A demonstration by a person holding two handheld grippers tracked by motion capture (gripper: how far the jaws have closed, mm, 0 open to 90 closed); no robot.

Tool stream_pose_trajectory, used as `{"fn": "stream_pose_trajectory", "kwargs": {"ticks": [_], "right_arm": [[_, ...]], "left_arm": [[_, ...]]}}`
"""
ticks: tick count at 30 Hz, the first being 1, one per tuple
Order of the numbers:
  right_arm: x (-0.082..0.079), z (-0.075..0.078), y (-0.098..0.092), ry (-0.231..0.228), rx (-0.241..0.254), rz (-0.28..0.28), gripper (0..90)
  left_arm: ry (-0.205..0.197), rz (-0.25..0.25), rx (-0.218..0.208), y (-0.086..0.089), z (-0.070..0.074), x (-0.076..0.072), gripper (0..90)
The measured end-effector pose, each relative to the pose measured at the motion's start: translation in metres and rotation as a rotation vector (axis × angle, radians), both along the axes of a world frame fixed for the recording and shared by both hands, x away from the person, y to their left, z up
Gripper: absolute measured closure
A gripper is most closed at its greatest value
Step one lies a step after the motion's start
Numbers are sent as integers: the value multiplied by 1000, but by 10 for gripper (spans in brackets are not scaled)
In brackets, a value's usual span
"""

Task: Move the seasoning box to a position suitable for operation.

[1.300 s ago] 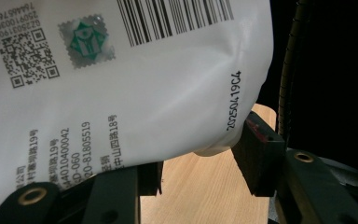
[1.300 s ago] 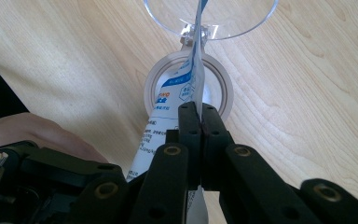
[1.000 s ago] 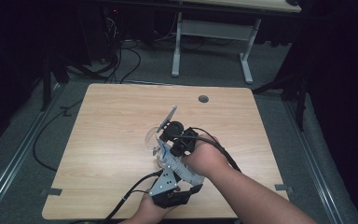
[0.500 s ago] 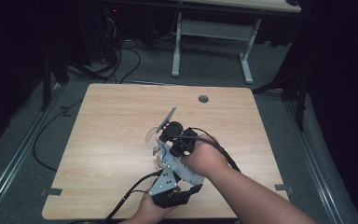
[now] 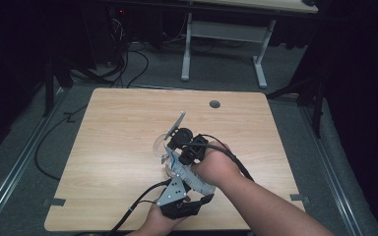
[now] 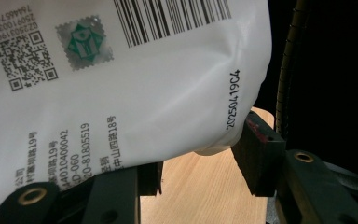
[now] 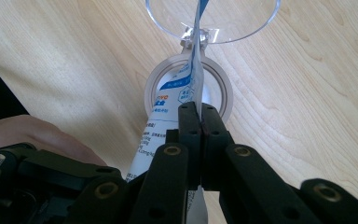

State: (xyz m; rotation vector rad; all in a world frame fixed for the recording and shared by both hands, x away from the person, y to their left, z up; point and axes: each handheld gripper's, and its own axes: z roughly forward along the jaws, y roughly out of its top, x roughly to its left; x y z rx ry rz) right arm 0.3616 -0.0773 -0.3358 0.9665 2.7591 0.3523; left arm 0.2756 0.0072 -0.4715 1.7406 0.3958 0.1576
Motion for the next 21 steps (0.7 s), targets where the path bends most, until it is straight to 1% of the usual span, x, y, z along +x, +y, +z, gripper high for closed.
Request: {"fn": "stream_pose_trajectory", "kwargs": {"ticks": [12,21], "right_arm": [[0,1,1,-4,0,-3,898],[0,0,2,-5,-2,7,898]], "left_arm": [[0,2,-3,1,1,0,560],[2,5,-5,0,0,-1,559]]}}
